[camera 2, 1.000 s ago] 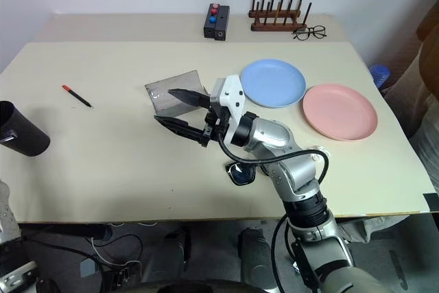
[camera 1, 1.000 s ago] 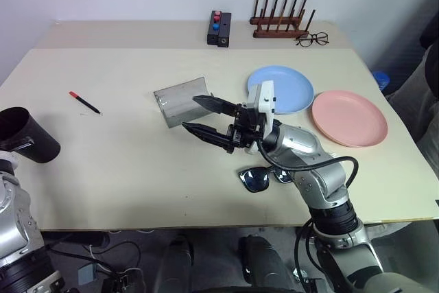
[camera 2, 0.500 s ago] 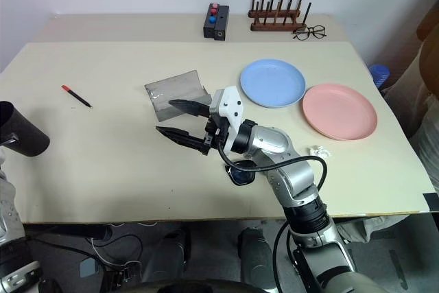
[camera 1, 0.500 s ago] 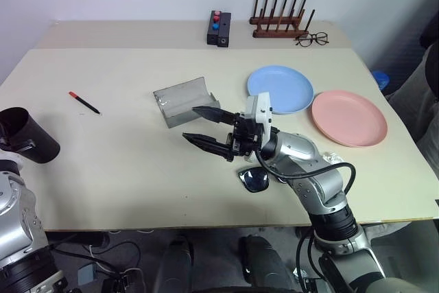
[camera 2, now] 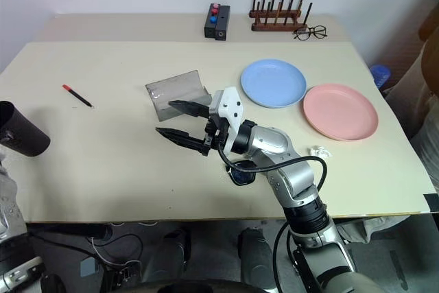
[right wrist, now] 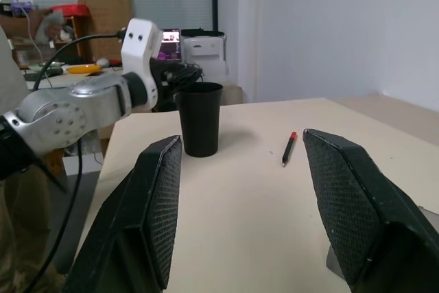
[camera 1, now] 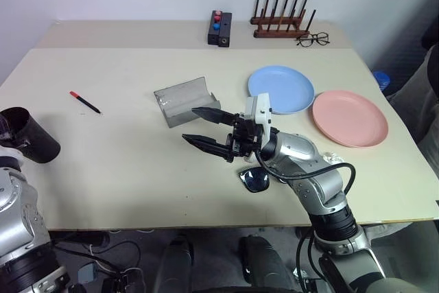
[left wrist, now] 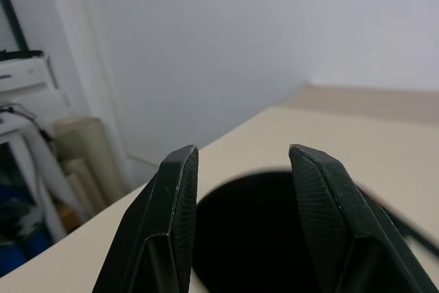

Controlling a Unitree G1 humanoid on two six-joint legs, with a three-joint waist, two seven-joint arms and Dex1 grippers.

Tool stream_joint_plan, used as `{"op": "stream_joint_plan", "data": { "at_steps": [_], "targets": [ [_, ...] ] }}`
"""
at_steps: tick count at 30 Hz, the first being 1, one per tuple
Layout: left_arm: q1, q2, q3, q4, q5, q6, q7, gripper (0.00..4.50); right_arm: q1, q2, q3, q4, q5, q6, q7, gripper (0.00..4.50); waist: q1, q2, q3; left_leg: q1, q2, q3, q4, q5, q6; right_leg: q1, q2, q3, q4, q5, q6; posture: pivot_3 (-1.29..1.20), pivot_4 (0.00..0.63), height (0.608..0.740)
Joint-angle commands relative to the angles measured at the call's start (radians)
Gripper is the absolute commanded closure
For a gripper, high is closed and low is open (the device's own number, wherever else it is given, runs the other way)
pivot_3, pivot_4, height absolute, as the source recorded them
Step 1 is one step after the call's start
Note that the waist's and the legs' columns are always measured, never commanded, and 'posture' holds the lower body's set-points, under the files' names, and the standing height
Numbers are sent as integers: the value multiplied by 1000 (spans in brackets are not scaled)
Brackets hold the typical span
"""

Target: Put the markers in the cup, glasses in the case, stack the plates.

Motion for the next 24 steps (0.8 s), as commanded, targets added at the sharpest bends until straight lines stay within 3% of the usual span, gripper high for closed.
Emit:
{"op": "stream_joint_plan", "data": {
  "at_steps": [1,2,5,10,13,19,24],
  "targets": [
    [-156,79,-97,-106,-39,162,-6,1852,-13,2,-5,-20,5,-20,6,1645,10,-2,0,-1,0,0,0,0,0,0,0,0,0,0,0,0,150,738],
    [-202,95,-132,-105,-42,248,-1,1598,-15,1,-5,-18,5,-20,7,1645,14,-2,0,-1,0,0,0,0,-1,0,0,-1,0,0,0,0,150,738],
    [-324,117,-216,-75,-10,448,47,126,-23,4,-5,-10,3,-23,8,1645,16,-1,0,-1,0,0,1,0,-1,0,0,0,-1,0,0,0,150,738],
    [-530,60,-205,152,-4,765,164,51,-29,11,-3,1,-3,-29,5,1645,-2,-1,0,-1,0,-1,-1,0,0,-1,1,-1,1,2,5,0,150,738],
    [-620,64,-222,344,35,804,199,51,-23,12,1,-2,-7,-31,-1,1645,-8,-1,0,-1,0,-2,-2,0,0,-2,1,-2,2,2,6,0,150,738],
    [-776,95,-273,709,73,706,169,51,-13,14,4,-11,-15,-31,-12,1645,-6,-1,0,-2,0,-2,-3,1,-1,-3,1,-2,2,1,6,0,150,738],
    [-878,123,-232,973,60,558,185,51,3,6,3,-27,-21,-29,-24,1645,-6,-1,0,-2,0,-2,-3,1,-1,-3,1,-2,1,2,6,0,150,738]
  ]
}}
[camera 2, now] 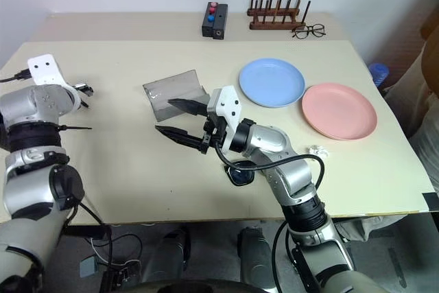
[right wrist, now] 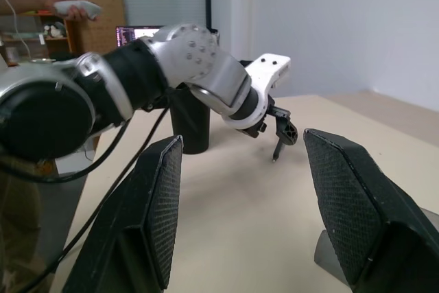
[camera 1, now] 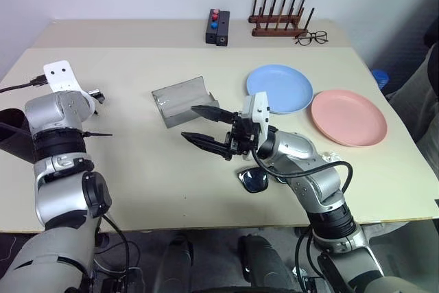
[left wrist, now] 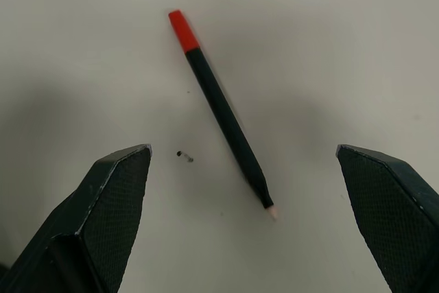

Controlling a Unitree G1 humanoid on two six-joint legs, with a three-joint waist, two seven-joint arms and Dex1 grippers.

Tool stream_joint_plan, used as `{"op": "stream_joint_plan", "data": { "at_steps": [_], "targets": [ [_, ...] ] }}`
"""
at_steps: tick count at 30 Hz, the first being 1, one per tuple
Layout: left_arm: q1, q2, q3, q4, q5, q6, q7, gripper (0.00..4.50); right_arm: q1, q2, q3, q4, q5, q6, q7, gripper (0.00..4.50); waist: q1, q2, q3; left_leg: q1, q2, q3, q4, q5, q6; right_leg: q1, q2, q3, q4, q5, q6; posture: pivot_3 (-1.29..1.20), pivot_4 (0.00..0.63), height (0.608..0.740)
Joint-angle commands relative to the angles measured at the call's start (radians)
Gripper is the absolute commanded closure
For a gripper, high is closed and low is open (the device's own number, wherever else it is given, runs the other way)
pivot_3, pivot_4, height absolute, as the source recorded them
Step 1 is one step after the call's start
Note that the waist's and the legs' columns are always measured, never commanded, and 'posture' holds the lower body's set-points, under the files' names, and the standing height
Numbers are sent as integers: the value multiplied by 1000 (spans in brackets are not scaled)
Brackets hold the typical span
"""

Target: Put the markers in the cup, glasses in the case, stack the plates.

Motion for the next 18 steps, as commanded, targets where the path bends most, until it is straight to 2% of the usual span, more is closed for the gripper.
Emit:
{"op": "stream_joint_plan", "data": {
  "at_steps": [1,7,15,18],
  "targets": [
    [-57,35,30,106,-4,-108,14,51,8,0,-2,-50,1,-12,-9,1645,0,0,0,0,0,0,0,0,0,0,0,0,0,0,0,0,150,738],
    [-113,62,73,297,-40,-205,28,51,19,-10,-1,-67,9,1,-15,1645,0,0,0,0,0,0,-1,0,0,0,0,0,0,0,0,0,150,738],
    [-152,70,82,404,-64,-248,20,51,6,-50,-10,-75,31,38,27,1645,3,0,0,-1,0,0,0,1,-2,0,0,-1,0,0,0,0,150,738],
    [-153,72,75,418,-65,-264,13,788,4,-54,-12,-72,27,37,29,1645,1,0,0,0,0,0,-1,1,-2,0,0,-1,0,0,0,0,150,738]
  ]
}}
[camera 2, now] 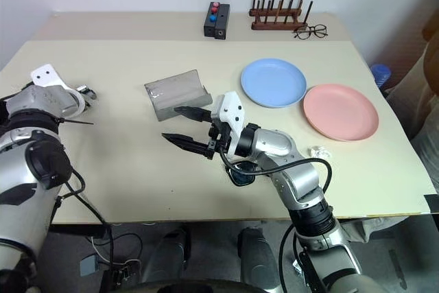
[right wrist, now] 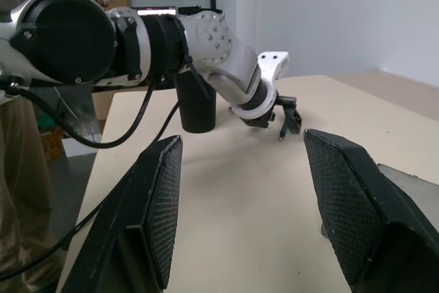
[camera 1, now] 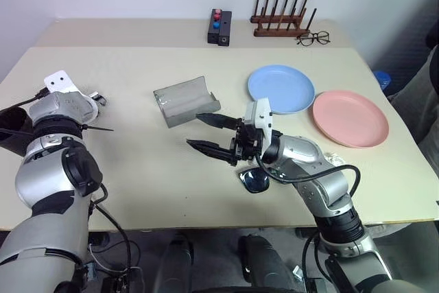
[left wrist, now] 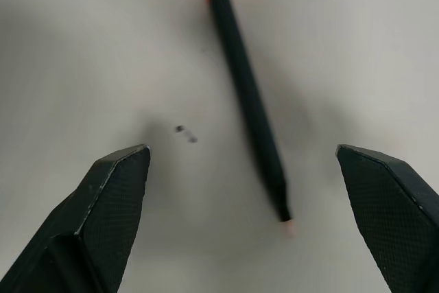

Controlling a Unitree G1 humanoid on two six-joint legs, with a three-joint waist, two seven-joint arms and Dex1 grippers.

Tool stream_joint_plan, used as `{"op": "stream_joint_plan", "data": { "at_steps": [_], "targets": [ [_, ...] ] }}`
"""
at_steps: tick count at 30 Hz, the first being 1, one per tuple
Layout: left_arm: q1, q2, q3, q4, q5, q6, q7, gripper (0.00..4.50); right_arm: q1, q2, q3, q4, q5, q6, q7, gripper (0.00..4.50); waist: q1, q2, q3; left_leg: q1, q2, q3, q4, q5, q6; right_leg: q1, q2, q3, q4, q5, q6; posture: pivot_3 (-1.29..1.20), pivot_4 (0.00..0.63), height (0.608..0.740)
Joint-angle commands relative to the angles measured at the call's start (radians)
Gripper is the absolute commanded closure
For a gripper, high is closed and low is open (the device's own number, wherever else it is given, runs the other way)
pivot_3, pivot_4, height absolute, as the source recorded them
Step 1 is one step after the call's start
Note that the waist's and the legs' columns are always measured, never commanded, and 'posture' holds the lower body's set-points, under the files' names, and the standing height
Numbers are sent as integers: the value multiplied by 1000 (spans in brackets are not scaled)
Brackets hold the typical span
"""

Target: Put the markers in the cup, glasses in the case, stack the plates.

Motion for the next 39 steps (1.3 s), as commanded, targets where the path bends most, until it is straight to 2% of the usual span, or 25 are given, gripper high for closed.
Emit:
{"op": "stream_joint_plan", "data": {
  "at_steps": [1,5,15,18,19,25,30,34,37,39],
  "targets": [
    [-26,21,-3,7,-9,-27,-6,1201,-15,-4,-12,-36,15,-9,6,1645,-2,0,0,0,0,0,0,0,0,0,0,0,0,0,0,0,150,738],
    [-25,26,-17,16,-6,-17,-6,3111,-9,-3,-10,-38,13,-8,4,1645,-2,0,0,0,0,0,0,0,0,0,0,0,0,0,0,0,150,738],
    [-17,25,-38,19,-8,-24,-19,3111,-7,-4,-10,-37,11,-9,2,1645,-2,0,0,0,0,0,0,0,0,0,0,0,0,0,0,0,150,738],
    [-11,25,-32,21,-14,-21,-2,3969,-4,-4,-9,-38,9,-9,2,1645,-2,0,0,0,0,0,0,0,0,0,0,0,0,0,0,0,150,738],
    [-11,25,-35,21,-12,-18,1,4435,-4,-4,-8,-38,9,-9,2,1645,-2,0,0,0,0,0,0,0,0,0,0,0,0,0,0,0,150,738],
    [-11,19,-57,15,0,-22,-10,4483,-7,-4,-8,-33,7,-9,2,1645,-2,0,0,0,0,0,0,0,0,0,0,0,0,0,0,0,150,738],
    [-6,-3,-103,-82,16,-183,-108,4483,-6,-6,-8,-33,3,-12,-1,1645,2,0,0,0,0,0,0,0,0,0,0,0,0,0,0,0,150,738],
    [55,-22,-108,-286,-15,-299,-228,4483,-8,-1,-15,-27,-10,-24,-17,1645,2,0,0,-1,0,0,0,1,-1,0,0,0,0,0,0,0,150,738],
    [188,-14,-152,-564,25,-390,-268,4483,-13,-3,-23,-20,-13,-28,-23,1645,-5,0,1,0,0,0,-1,1,-1,0,0,0,0,0,0,0,150,738],
    [277,-5,-138,-741,25,-398,-264,4483,-11,-8,-27,-21,-12,-30,-23,1645,-6,0,1,0,0,0,-2,1,-1,-1,0,0,1,0,0,0,150,738]
  ]
}}
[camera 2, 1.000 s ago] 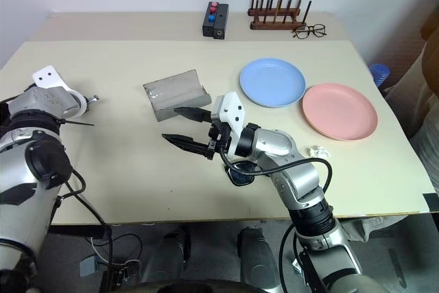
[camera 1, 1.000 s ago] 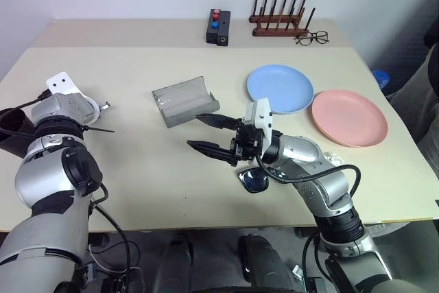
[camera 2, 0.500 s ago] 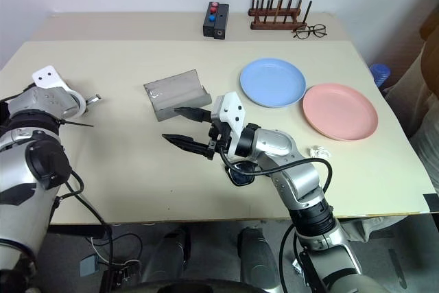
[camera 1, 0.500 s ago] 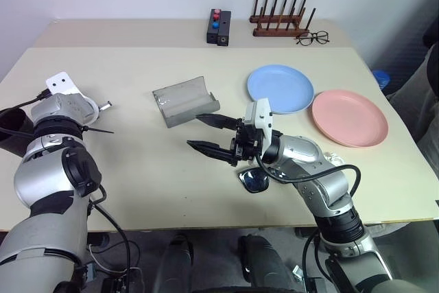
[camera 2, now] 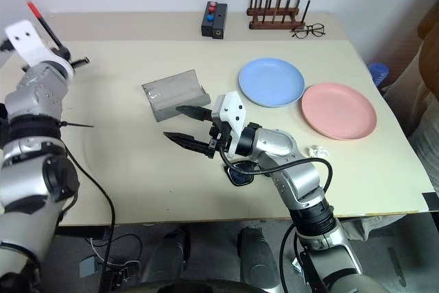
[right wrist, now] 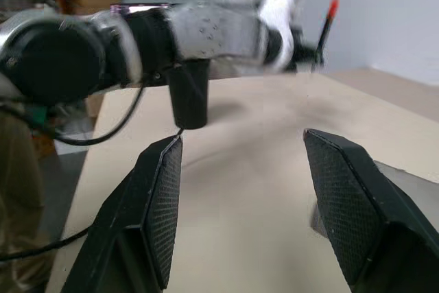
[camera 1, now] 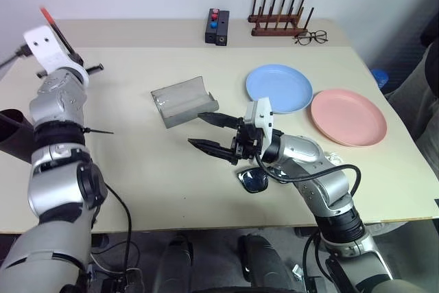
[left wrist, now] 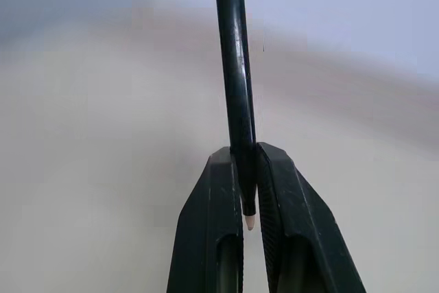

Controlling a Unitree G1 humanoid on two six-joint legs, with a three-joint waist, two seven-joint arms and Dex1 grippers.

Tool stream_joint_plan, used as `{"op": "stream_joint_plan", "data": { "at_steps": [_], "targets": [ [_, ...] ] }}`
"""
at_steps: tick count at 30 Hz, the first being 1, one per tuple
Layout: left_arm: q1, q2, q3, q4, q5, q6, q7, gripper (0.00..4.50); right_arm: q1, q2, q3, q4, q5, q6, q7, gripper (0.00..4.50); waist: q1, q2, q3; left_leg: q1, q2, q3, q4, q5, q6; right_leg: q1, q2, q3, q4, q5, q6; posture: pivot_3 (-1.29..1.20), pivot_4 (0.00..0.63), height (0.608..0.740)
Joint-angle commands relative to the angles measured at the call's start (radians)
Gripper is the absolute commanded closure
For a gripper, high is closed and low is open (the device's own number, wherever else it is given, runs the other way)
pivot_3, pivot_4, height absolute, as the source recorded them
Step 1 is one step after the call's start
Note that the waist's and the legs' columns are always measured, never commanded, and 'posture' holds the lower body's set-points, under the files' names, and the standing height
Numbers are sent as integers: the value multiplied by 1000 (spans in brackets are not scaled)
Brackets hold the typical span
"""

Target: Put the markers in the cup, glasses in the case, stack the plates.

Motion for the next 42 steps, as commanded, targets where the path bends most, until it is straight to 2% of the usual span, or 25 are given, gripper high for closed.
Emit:
{"op": "stream_joint_plan", "data": {
  "at_steps": [1,5,7,12,21,29,42],
  "targets": [
    [120,34,24,-309,15,-41,3,4483,-7,-4,-21,-25,4,-20,-2,1645,0,0,0,0,0,0,0,0,0,0,0,0,0,0,0,0,150,738],
    [310,62,124,-589,21,26,64,4483,-1,-10,-24,-29,7,-20,1,1645,1,0,0,0,0,0,0,0,0,0,0,1,0,0,0,0,150,738],
    [413,68,212,-721,11,57,84,4483,-1,-11,-21,-25,11,-19,7,1645,2,0,0,0,0,0,1,0,0,0,0,0,1,0,0,0,150,738],
    [604,55,319,-890,26,97,97,4483,-20,-5,-10,-2,21,-21,29,1645,10,-1,0,0,0,0,2,0,0,1,-1,0,0,-2,-3,0,150,738],
    [772,-37,355,-937,35,25,95,4483,-68,21,-9,34,28,-19,55,1645,11,-1,-1,1,0,0,4,0,0,3,-1,0,-2,-2,-6,0,150,738],
    [824,-112,330,-907,60,-58,114,4483,-63,31,-23,12,39,-9,40,1645,8,-1,-1,1,0,0,4,0,0,3,-1,0,-2,-2,-6,0,150,738],
    [841,-145,327,-882,66,-70,152,4483,-70,31,-15,20,44,-22,38,1645,7,-1,-1,1,0,0,4,0,0,3,-1,0,-2,-2,-6,0,150,738]
  ]
}}
